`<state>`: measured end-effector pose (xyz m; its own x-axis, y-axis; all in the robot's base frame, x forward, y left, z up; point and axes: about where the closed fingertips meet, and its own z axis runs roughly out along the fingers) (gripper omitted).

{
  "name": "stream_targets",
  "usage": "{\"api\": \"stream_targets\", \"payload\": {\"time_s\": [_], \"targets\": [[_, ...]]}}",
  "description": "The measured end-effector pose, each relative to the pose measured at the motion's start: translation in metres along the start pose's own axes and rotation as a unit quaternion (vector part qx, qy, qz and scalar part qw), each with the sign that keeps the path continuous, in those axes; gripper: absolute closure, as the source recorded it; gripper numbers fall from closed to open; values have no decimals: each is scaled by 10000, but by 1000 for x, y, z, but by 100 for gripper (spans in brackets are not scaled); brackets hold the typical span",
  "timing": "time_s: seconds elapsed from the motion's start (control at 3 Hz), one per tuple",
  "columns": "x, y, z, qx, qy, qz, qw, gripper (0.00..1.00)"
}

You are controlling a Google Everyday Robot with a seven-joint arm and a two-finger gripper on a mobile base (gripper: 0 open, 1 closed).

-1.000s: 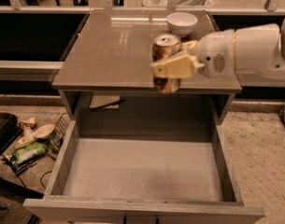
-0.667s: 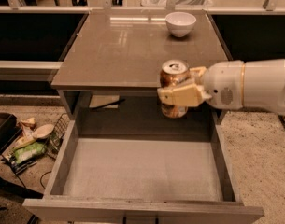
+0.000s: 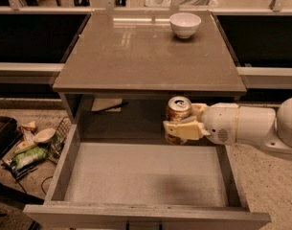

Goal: Place orange can into top drawer

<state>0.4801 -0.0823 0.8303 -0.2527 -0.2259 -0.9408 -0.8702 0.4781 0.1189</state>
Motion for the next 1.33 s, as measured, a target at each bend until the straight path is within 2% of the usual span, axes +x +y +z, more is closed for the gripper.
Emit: {"api": "stream_targets", "payload": {"time_s": [0.33, 0.67, 1.0, 1.33], "targets": [[6, -2, 2, -38, -33, 42, 10000, 100], [18, 9, 17, -155, 67, 19, 9999, 100], [46, 32, 54, -332, 133, -51, 9993, 100], [70, 45, 96, -223, 188, -65, 9996, 100]]}}
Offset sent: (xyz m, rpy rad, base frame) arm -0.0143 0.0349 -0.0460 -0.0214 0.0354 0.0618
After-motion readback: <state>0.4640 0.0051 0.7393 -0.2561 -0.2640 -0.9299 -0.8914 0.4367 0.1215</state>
